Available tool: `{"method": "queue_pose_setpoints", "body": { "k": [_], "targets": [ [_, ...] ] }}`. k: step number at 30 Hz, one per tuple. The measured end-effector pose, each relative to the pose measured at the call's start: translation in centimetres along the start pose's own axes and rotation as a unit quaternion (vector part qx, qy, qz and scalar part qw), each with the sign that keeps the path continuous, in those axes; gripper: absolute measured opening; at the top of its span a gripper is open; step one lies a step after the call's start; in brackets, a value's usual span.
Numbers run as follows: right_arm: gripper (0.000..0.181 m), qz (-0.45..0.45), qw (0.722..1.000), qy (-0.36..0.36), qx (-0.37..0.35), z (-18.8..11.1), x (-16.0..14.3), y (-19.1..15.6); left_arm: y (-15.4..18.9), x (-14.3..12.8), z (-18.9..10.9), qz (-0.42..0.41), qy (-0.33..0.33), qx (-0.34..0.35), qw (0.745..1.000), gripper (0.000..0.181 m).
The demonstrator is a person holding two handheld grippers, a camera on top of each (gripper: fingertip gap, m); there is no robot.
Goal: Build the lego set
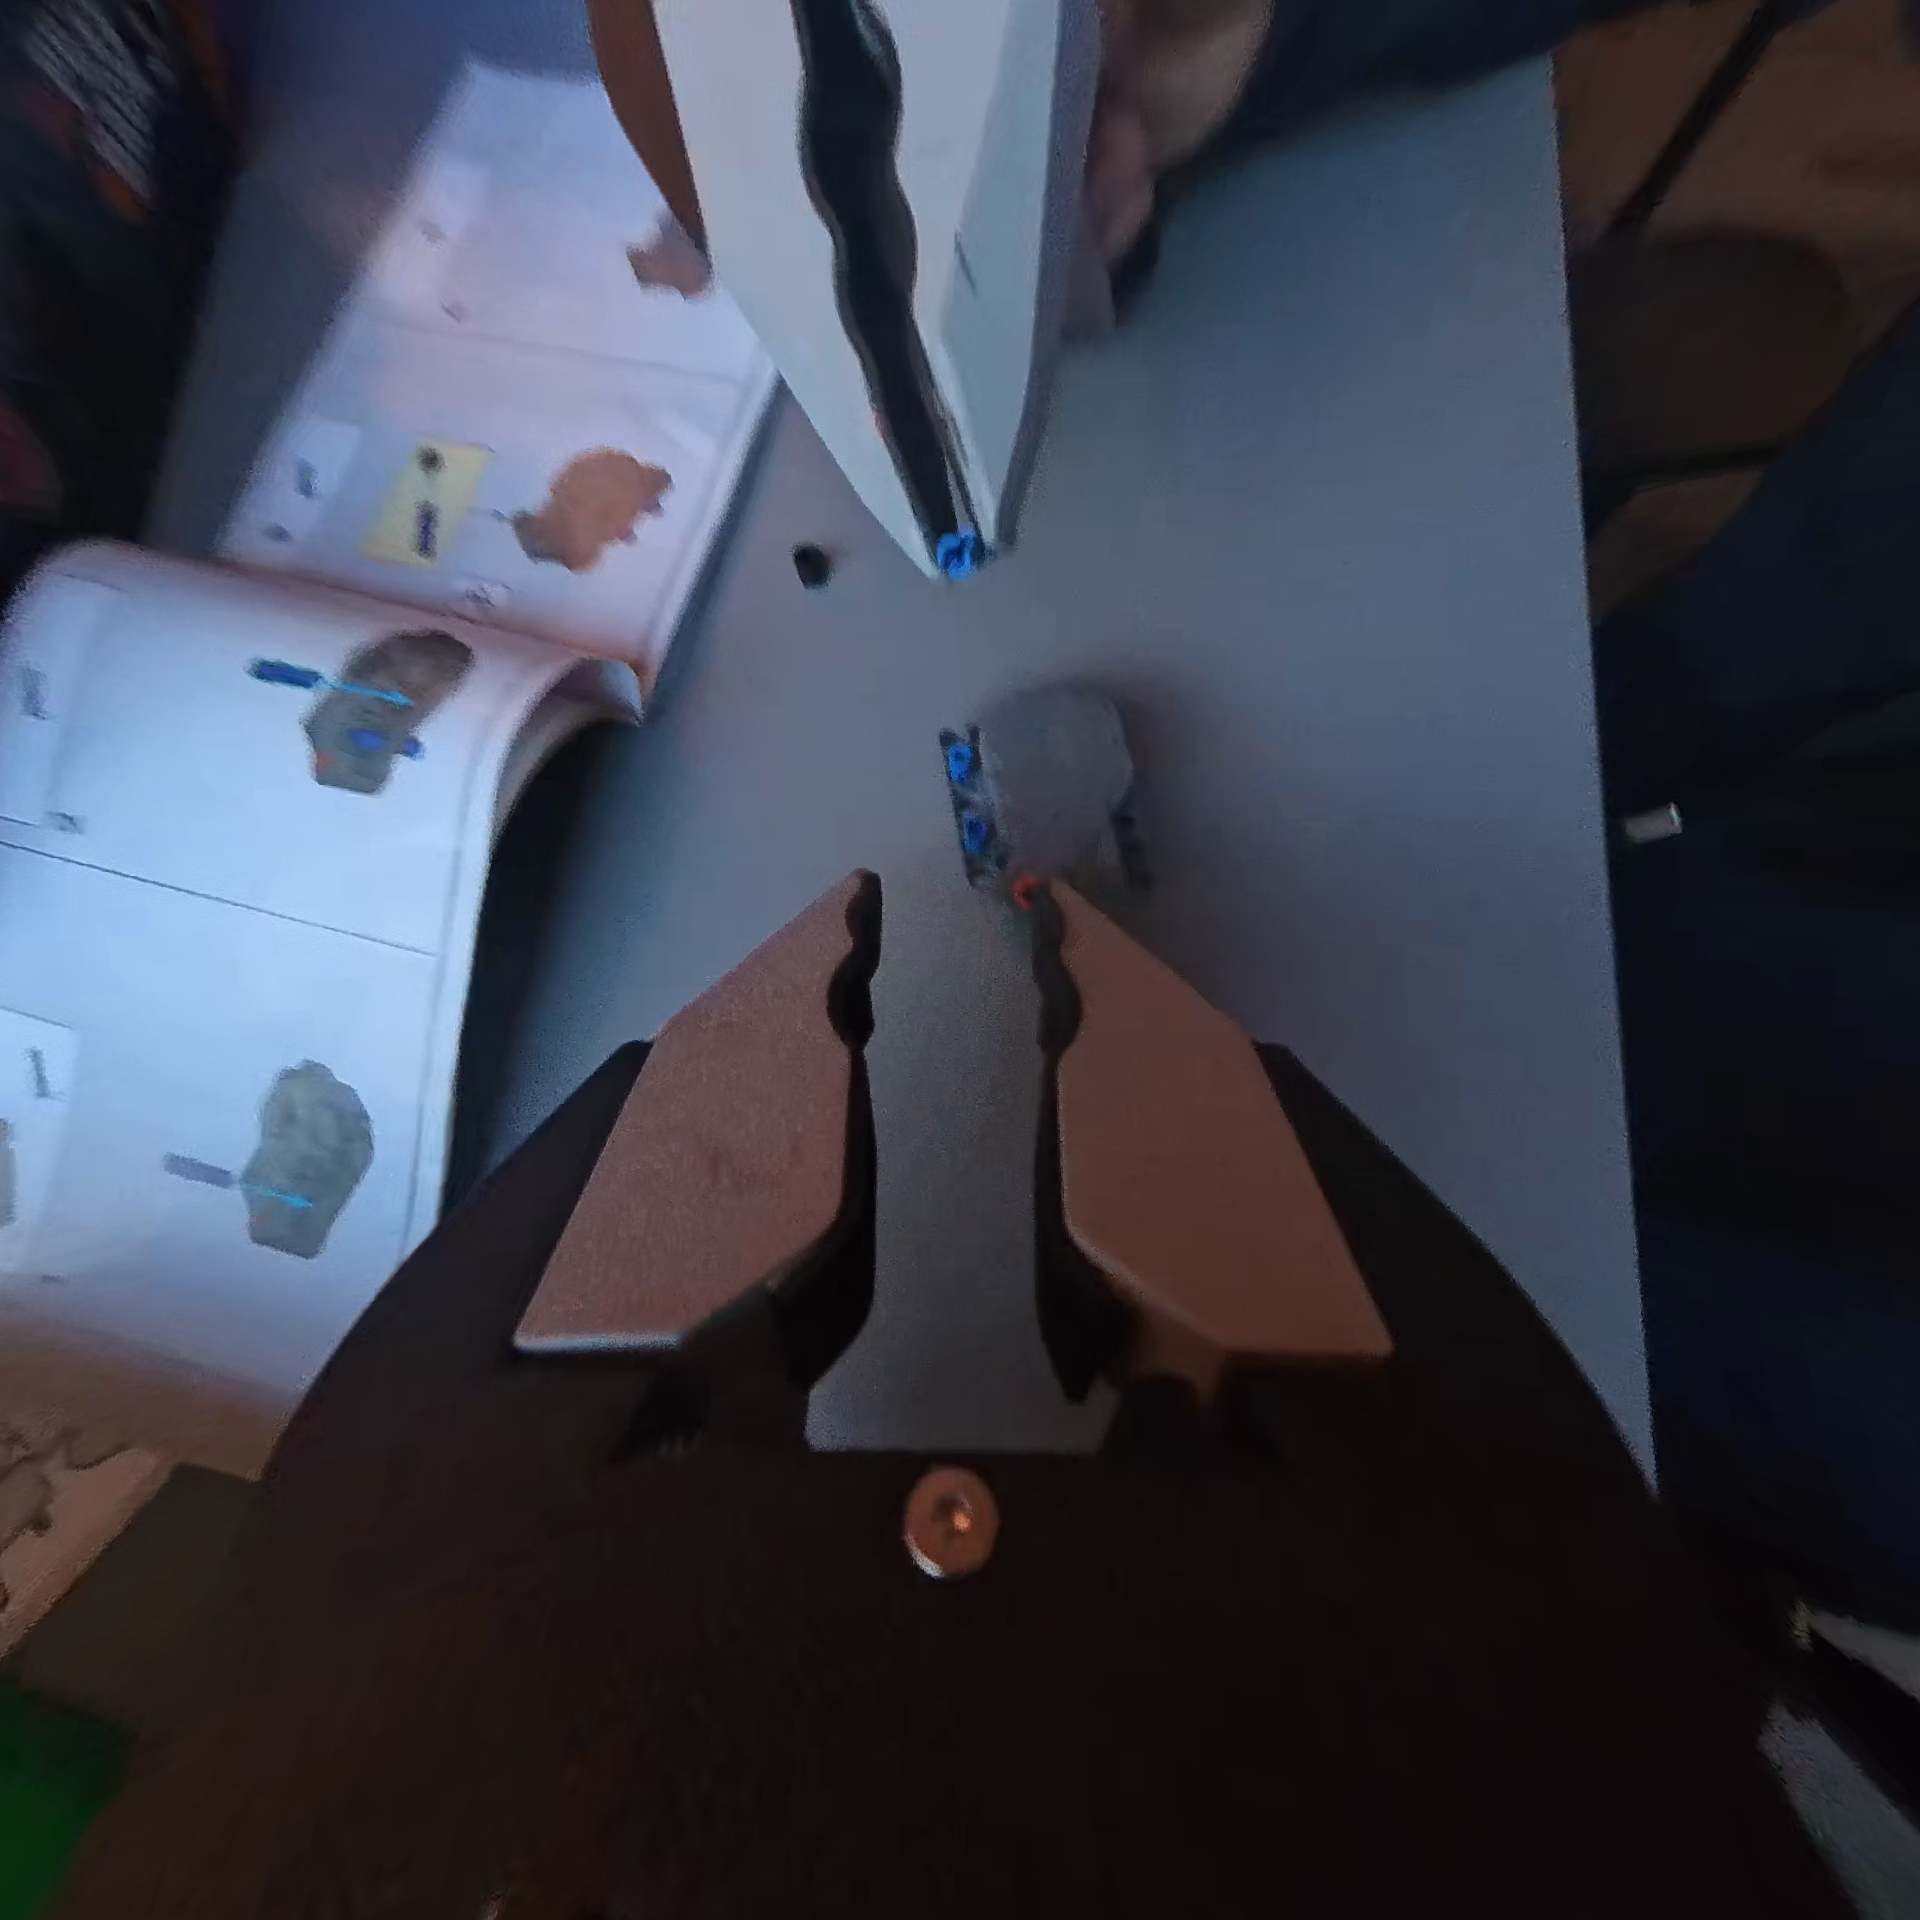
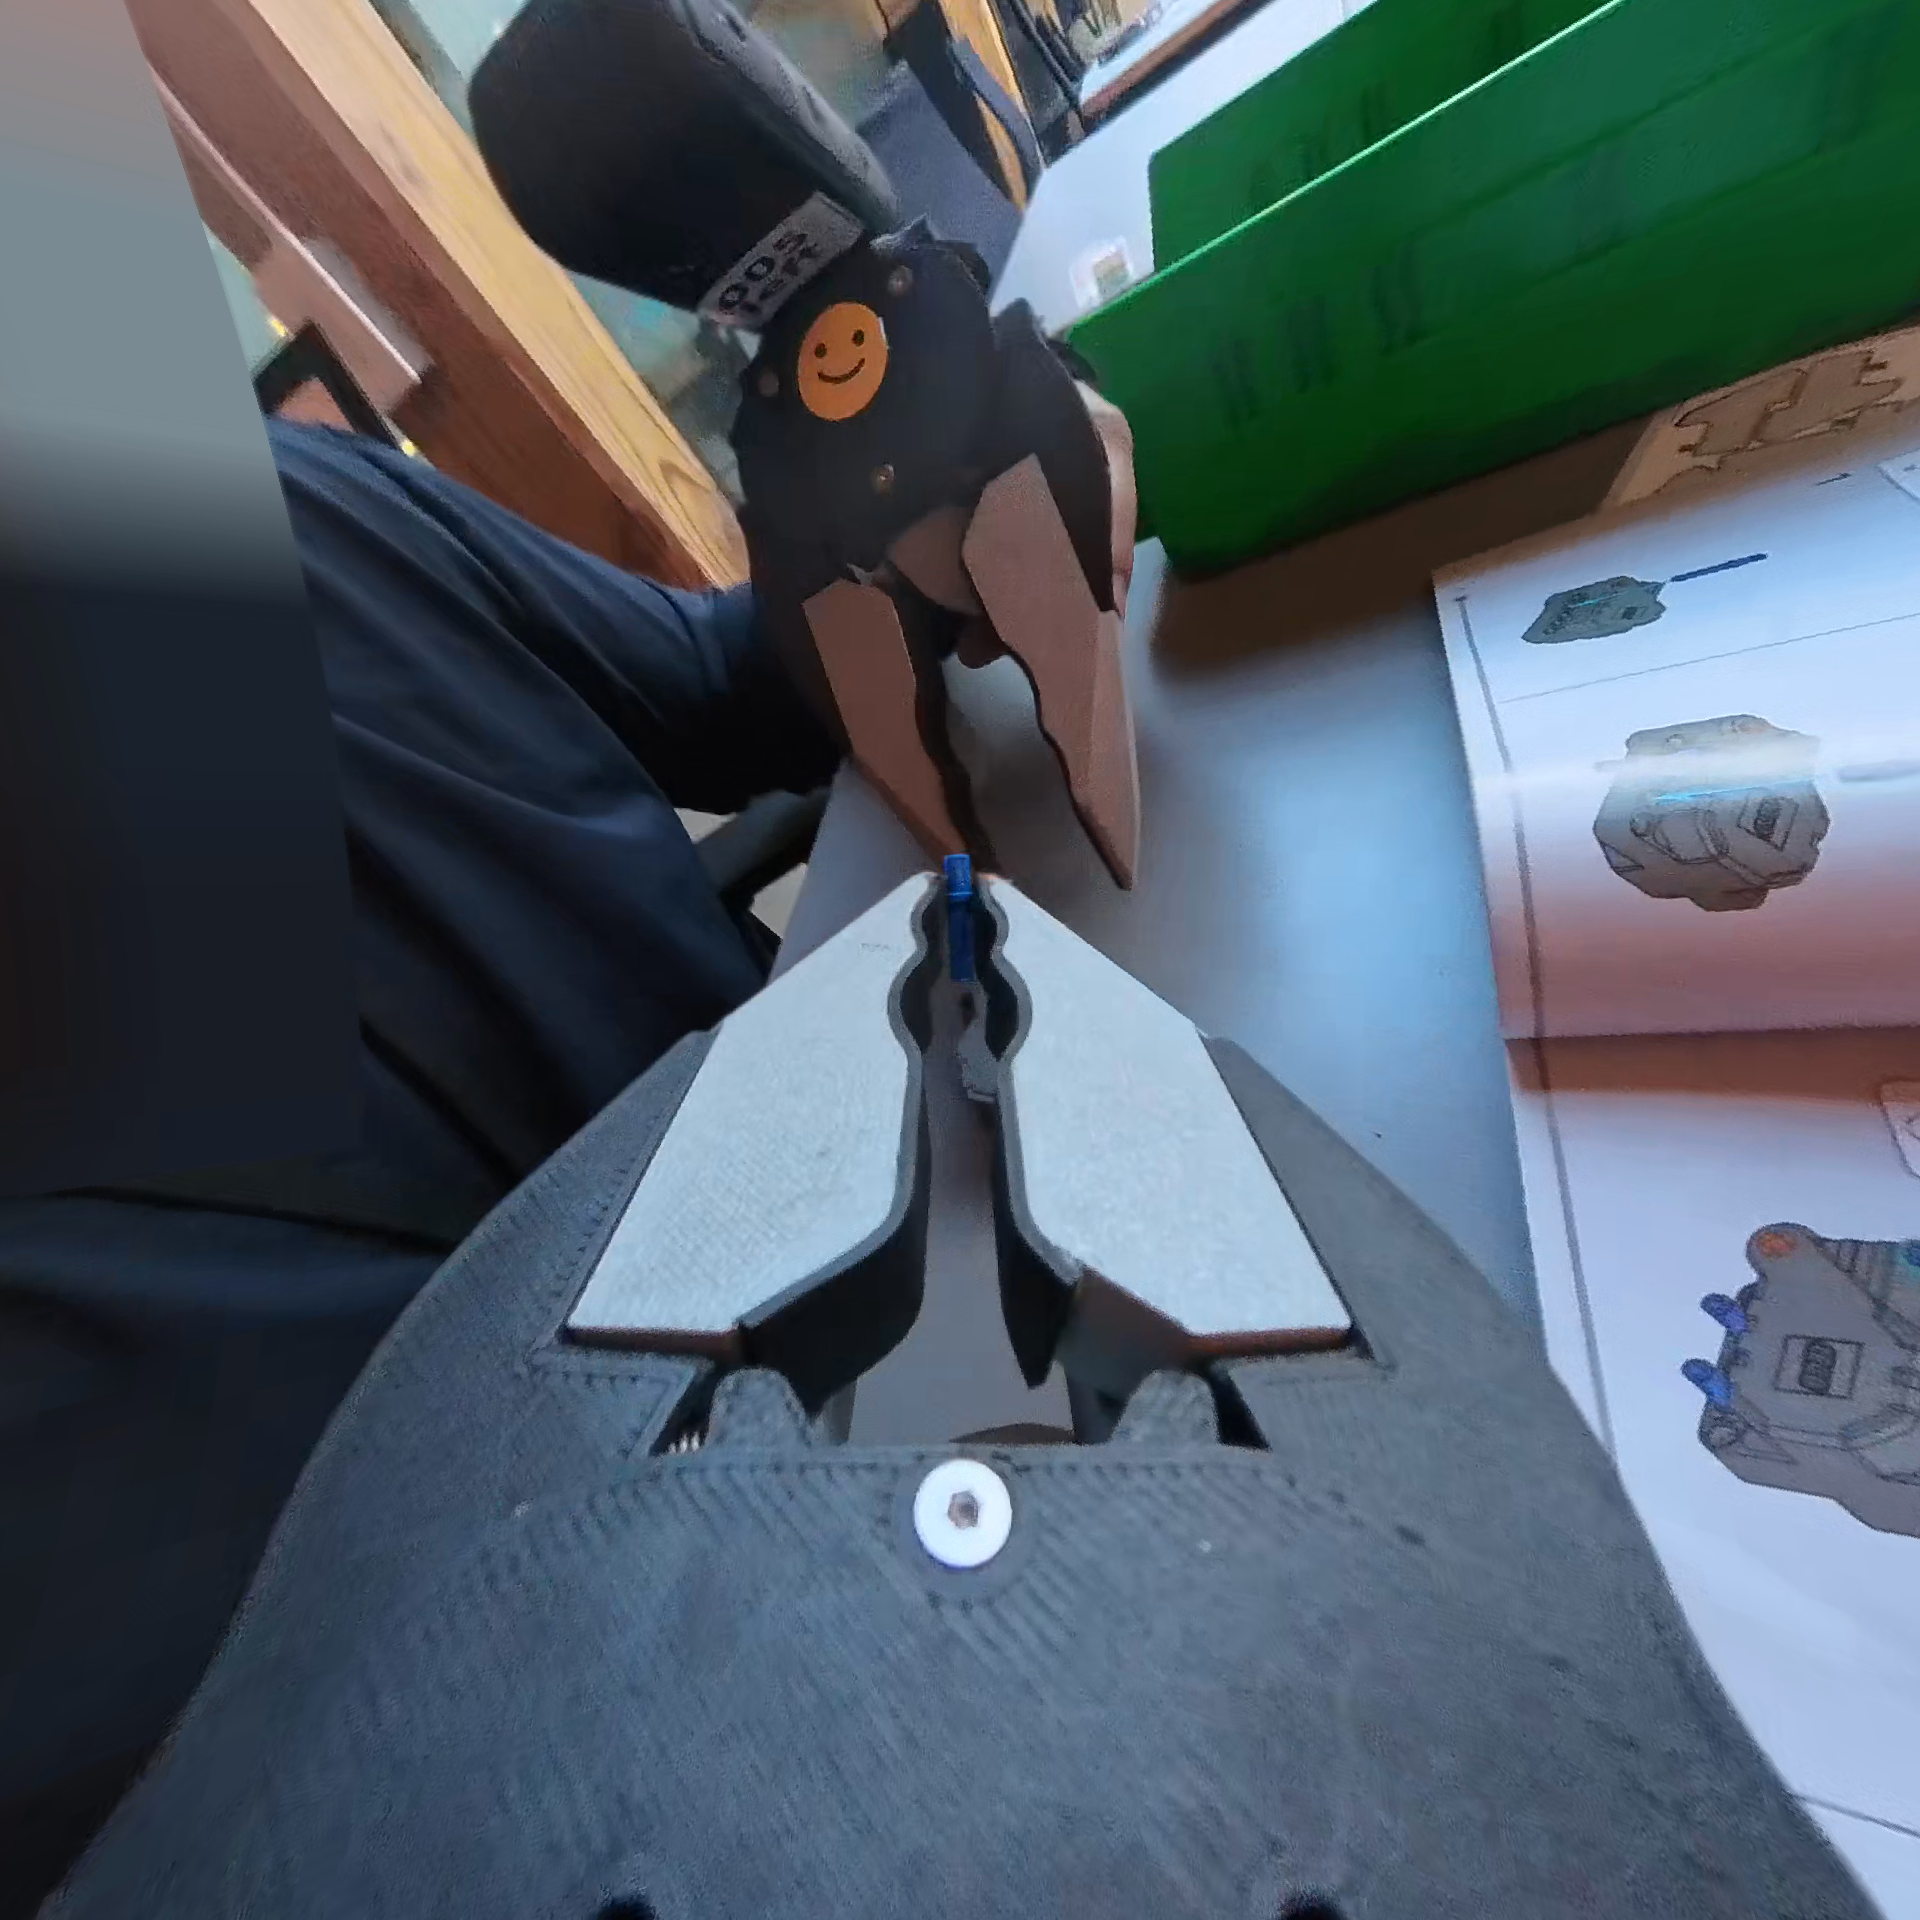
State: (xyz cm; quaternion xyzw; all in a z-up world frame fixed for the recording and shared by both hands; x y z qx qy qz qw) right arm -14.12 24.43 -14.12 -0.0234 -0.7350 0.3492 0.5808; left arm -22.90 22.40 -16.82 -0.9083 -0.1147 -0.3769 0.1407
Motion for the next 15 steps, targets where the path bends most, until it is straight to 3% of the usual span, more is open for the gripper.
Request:
{"method": "queue_pose_setpoints", "body": {
  "k": [1,7,11,15],
  "targets": [
    [0.001,0.009,1.000,0.011,0.009,0.0,0.1,0.0,0.0,0.5,-0.1,-0.004,0.017,0.001,1.000,0.026],
    [0.001,0.015,0.993,0.102,0.062,0.1,1.9,-0.8,-0.7,2.9,0.5,-0.093,0.085,0.011,0.992,0.032],
    [0.001,-0.059,0.991,0.123,0.004,0.2,2.6,-0.6,0.6,3.9,0.1,-0.171,0.122,-0.103,0.972,0.029],
    [0.001,-0.092,0.988,0.126,-0.012,0.3,2.9,-0.9,-0.5,4.0,0.0,-0.195,0.143,-0.082,0.967,0.026]
  ]
}}
Point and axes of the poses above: each gripper's, where its closed fingertips meet, z out along the fingers, x out of its top, y = z × x across the jaws, the point moved 4 cm from there along -z, back along the fingers, and after that the axes turned 11 degrees about x, right-handed, at the moved point
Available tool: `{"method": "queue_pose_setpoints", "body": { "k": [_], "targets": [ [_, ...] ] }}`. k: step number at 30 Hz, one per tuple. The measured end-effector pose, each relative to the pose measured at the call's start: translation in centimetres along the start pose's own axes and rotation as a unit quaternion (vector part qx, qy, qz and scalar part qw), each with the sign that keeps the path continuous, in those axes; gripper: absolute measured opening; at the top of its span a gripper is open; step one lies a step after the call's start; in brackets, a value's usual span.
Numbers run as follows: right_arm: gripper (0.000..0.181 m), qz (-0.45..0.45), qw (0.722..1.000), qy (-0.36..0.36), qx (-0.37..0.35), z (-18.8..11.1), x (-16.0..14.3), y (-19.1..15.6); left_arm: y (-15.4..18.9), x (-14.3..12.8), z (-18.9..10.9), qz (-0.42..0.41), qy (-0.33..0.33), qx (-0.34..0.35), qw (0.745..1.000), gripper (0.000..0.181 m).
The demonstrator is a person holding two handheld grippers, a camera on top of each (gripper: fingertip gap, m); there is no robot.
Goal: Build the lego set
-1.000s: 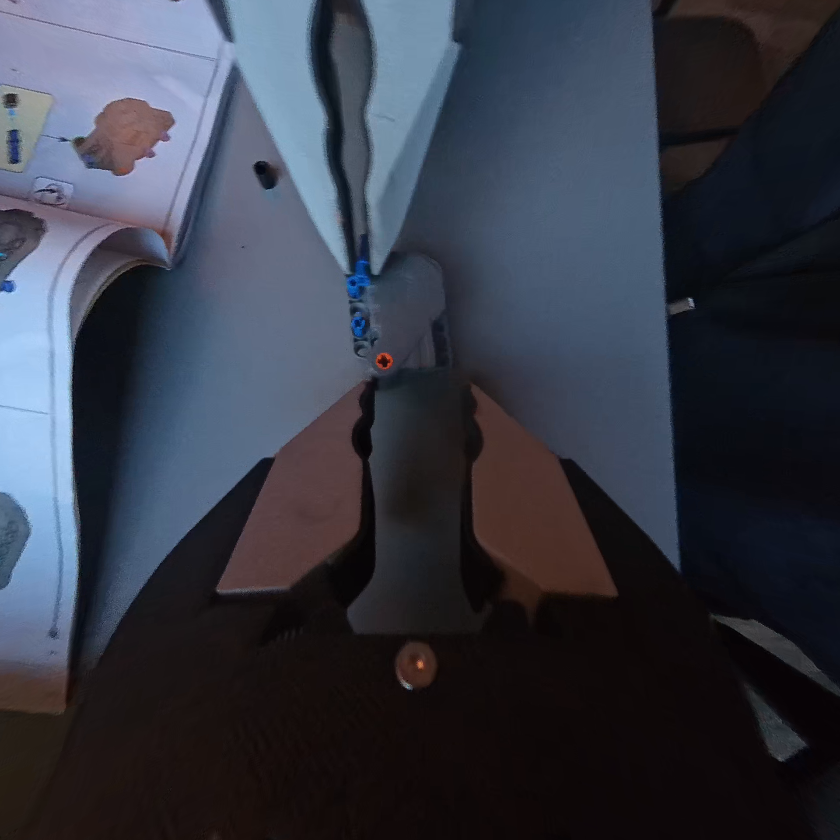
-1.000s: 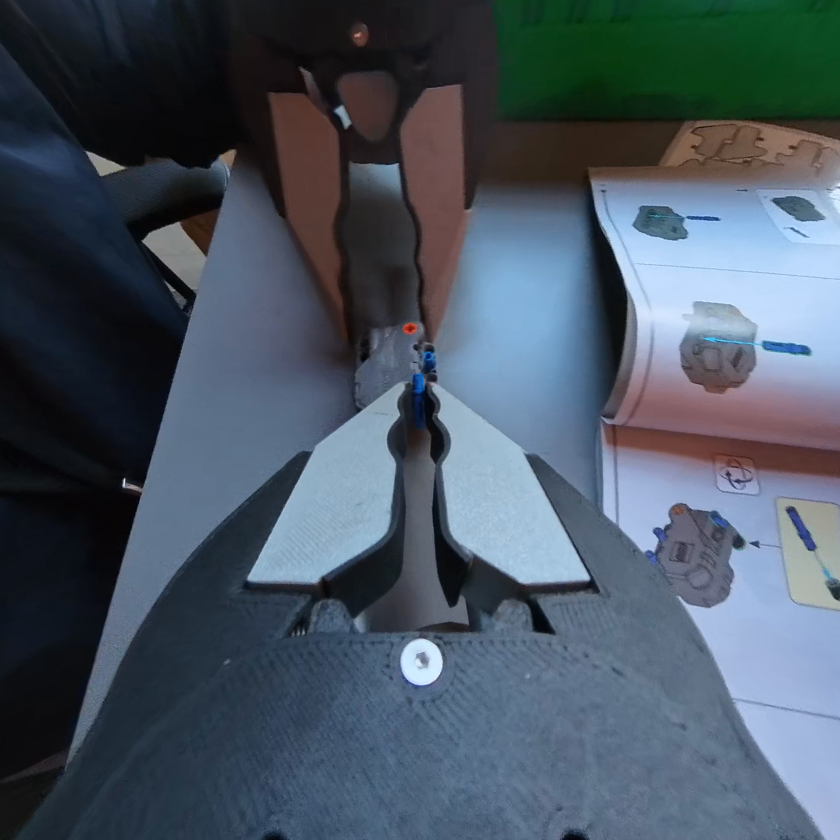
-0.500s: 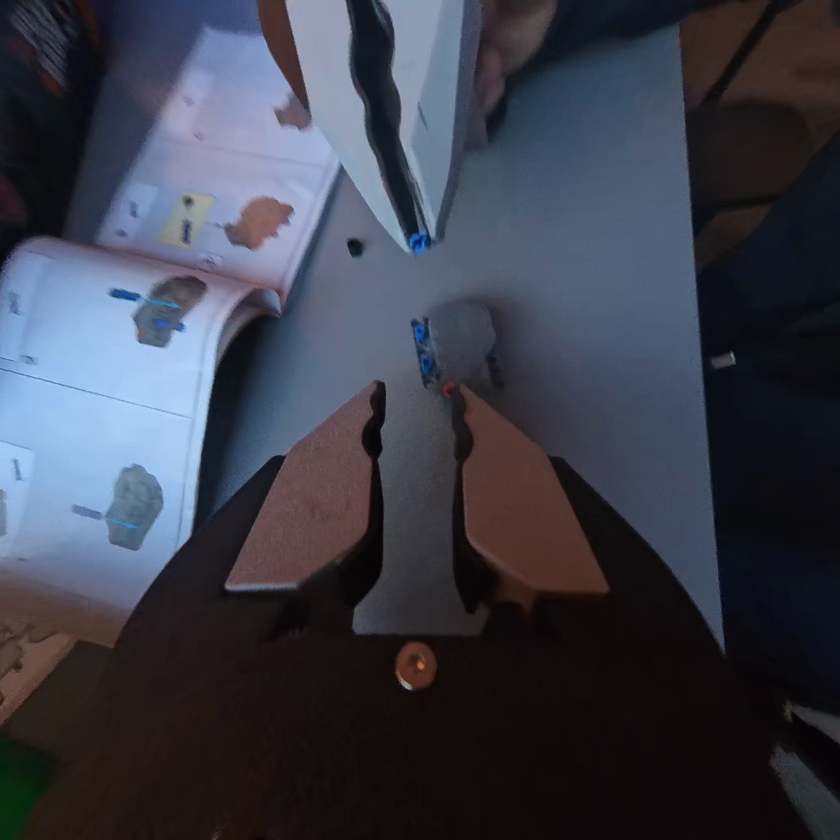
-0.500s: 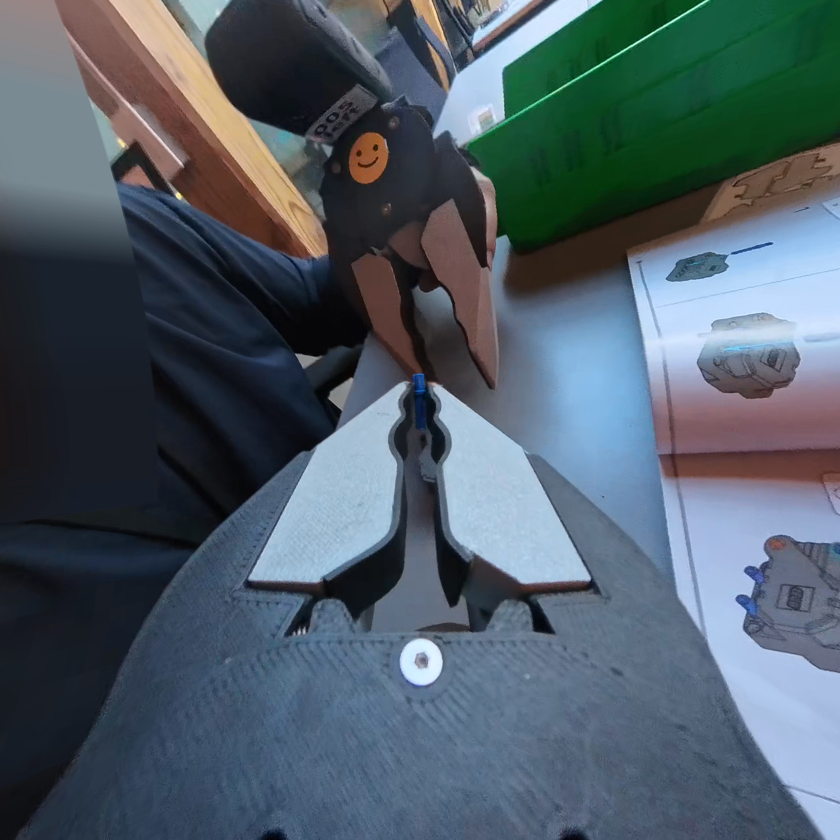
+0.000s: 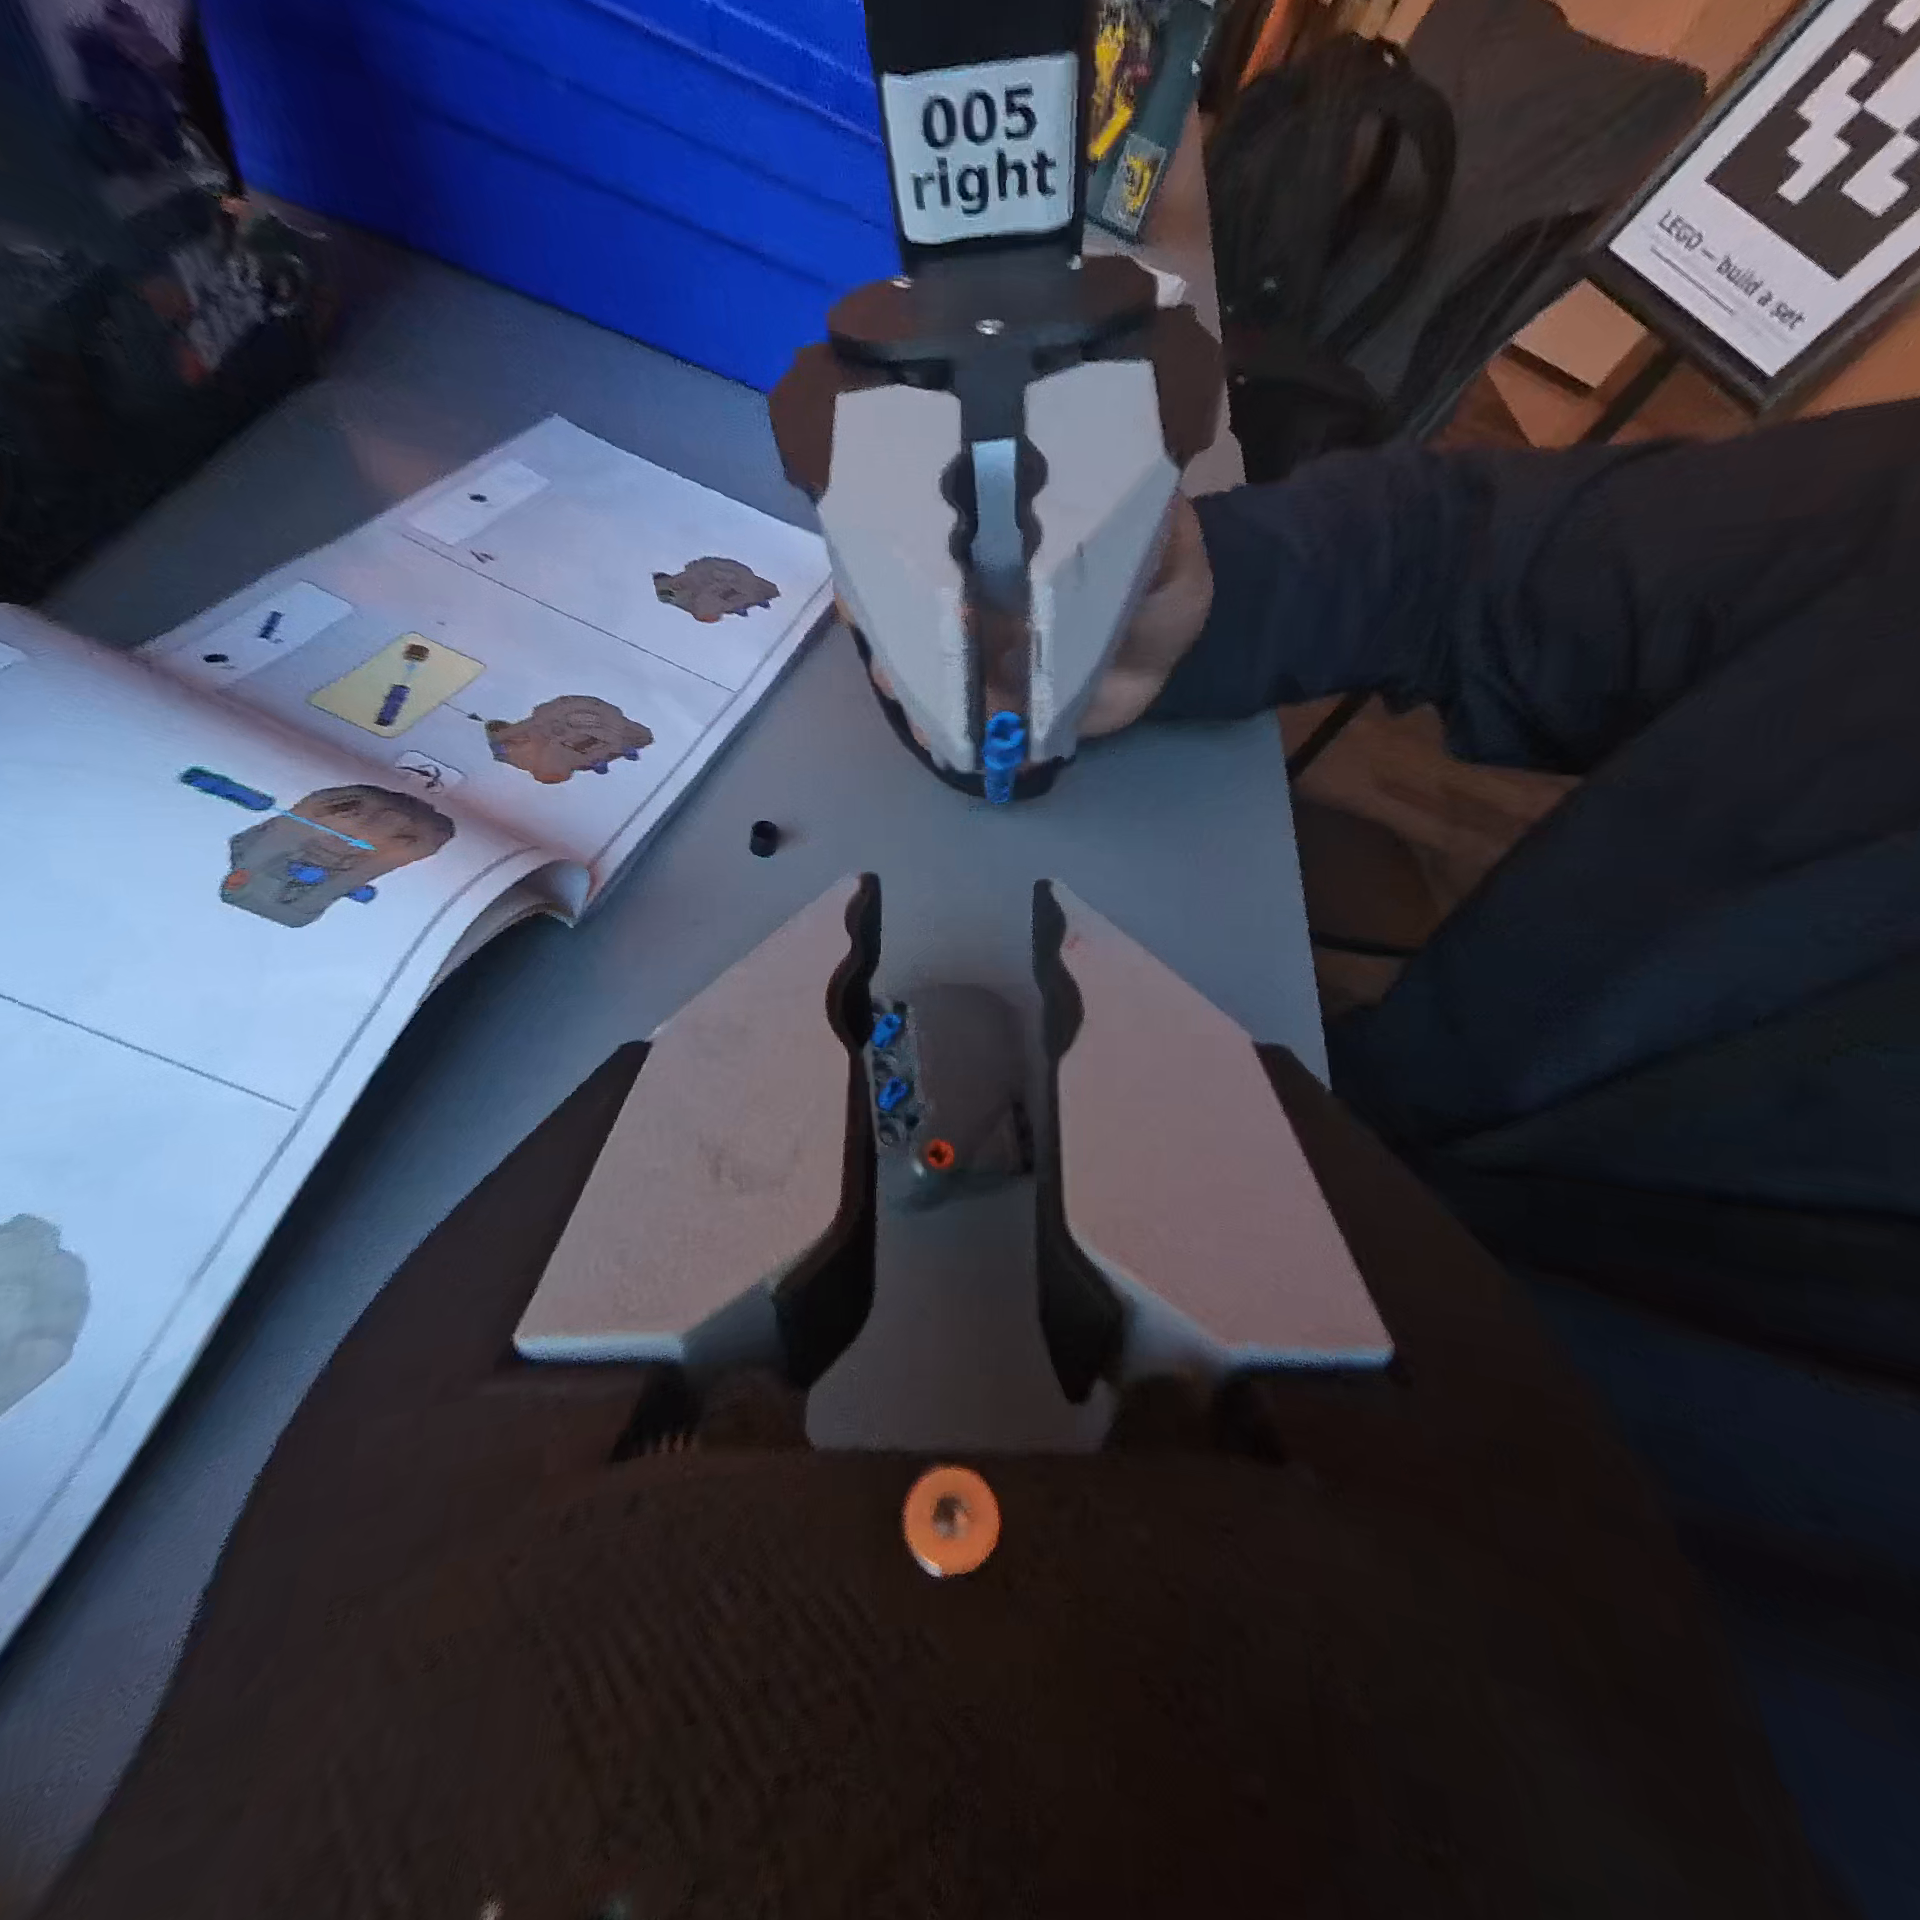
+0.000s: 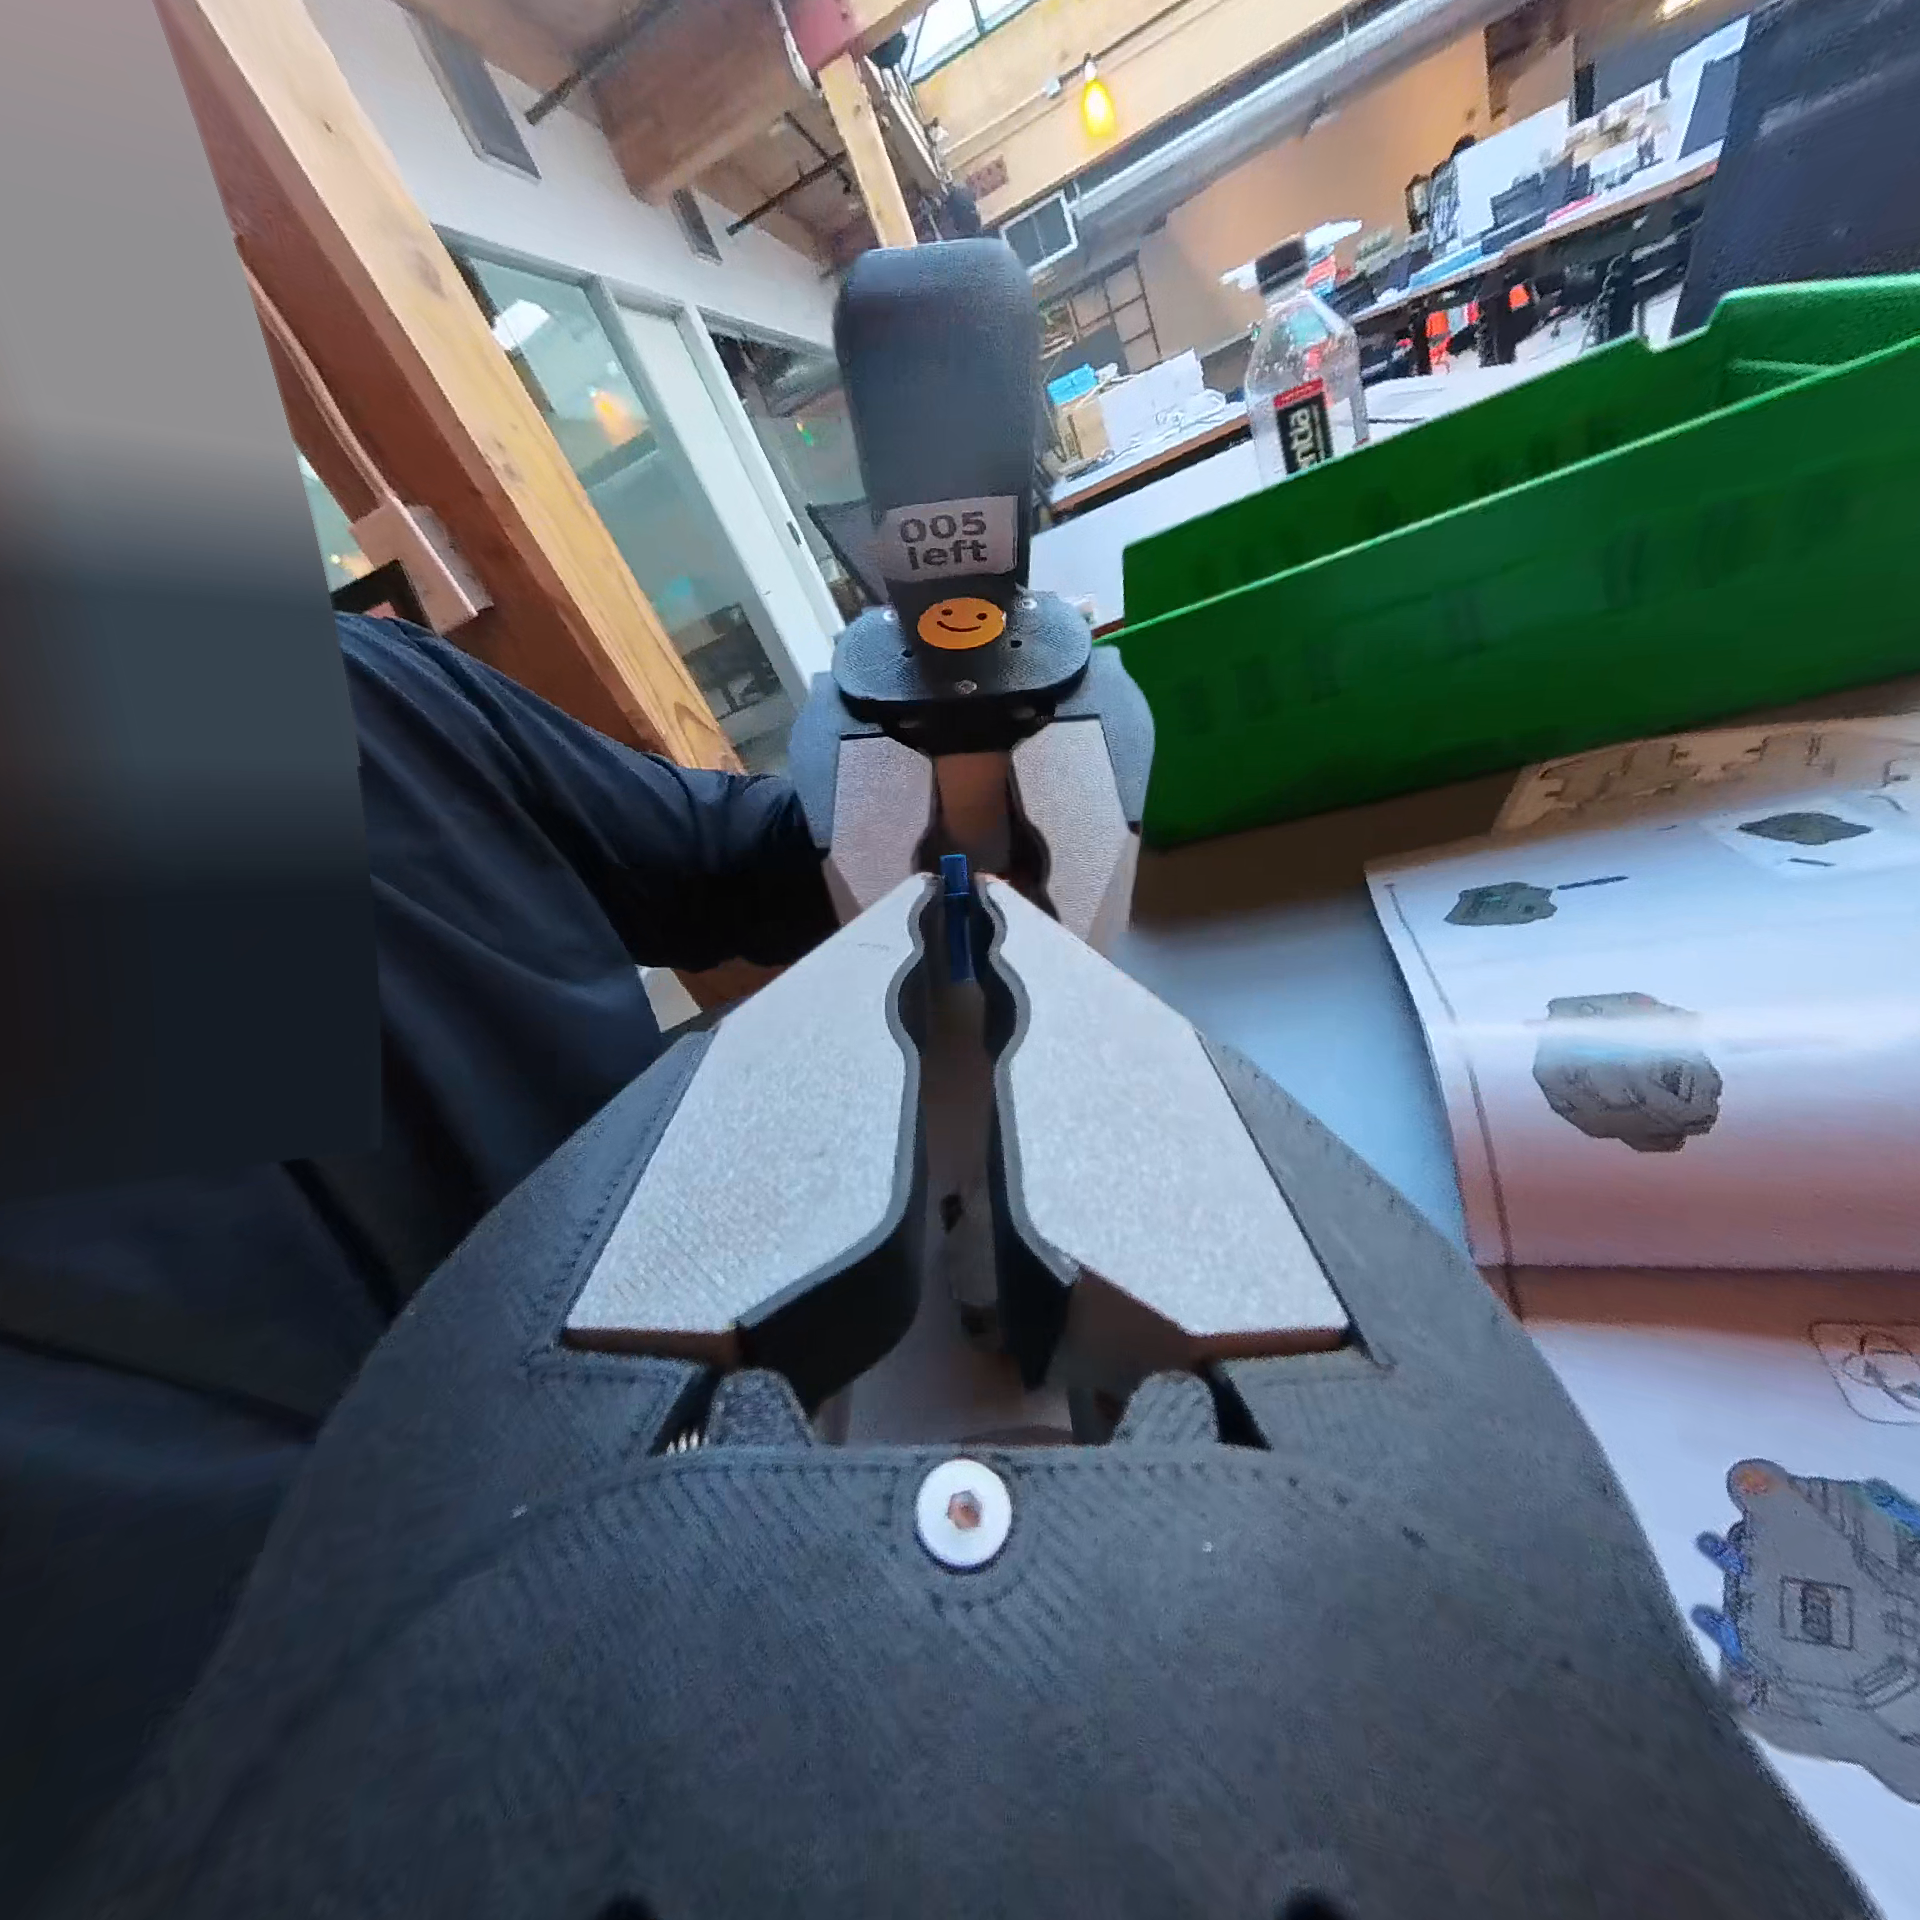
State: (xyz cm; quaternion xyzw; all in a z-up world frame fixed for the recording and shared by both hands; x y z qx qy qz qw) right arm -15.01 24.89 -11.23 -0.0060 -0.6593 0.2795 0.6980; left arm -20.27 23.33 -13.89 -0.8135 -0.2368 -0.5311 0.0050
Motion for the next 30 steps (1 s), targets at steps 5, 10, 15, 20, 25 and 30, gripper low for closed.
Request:
{"method": "queue_pose_setpoints", "body": {
  "k": [5,10,15,20,25,30],
  "targets": [
    [0.001,-0.009,1.000,0.008,-0.011,0.3,0.0,0.1,0.5,1.1,-0.7,-0.021,0.038,-0.031,0.999,0.023],
    [0.001,-0.013,1.000,0.008,-0.011,0.5,-0.1,0.2,0.1,1.6,-1.2,-0.023,0.061,-0.018,0.998,0.004],
    [0.001,-0.009,1.000,0.014,-0.010,0.4,0.0,0.3,0.0,1.6,-1.3,-0.029,0.062,-0.023,0.997,0.002],
    [0.000,-0.008,1.000,0.015,-0.016,-0.1,0.1,0.5,-0.4,1.4,-1.5,-0.026,0.058,-0.010,0.998,0.001],
    [0.001,-0.008,1.000,0.006,-0.022,-0.2,-0.1,0.7,-0.6,1.2,-1.7,-0.025,0.049,-0.004,0.998,0.001],
    [0.000,-0.022,0.999,-0.012,-0.034,-0.1,-0.3,0.7,-0.7,1.0,-1.5,-0.022,0.044,-0.001,0.999,0.001]
  ]
}}
Point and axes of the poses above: each gripper's, where its closed fingertips meet, z out along the fingers, x out of its top, y = z × x across the jaws, the point moved 4 cm from there along -z, back along the fingers, and after that the axes turned 11 degrees about x, right-handed, at the moved point
